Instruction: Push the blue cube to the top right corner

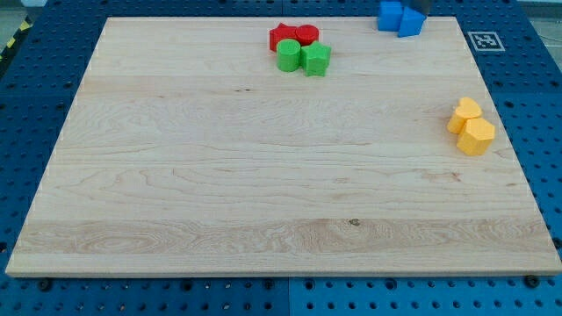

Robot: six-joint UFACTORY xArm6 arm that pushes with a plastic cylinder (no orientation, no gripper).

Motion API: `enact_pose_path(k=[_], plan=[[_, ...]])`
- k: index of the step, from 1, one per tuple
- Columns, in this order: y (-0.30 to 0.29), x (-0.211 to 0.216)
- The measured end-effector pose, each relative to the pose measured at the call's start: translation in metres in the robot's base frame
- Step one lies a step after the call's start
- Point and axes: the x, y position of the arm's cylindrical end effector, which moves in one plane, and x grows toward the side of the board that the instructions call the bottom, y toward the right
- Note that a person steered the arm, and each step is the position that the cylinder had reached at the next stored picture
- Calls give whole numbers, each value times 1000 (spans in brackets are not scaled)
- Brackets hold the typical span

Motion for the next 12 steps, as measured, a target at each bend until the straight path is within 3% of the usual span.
enact_pose_path(k=[3,5,7,12], plan=[[0,32],[-1,-1],[-8,0],[-13,78]])
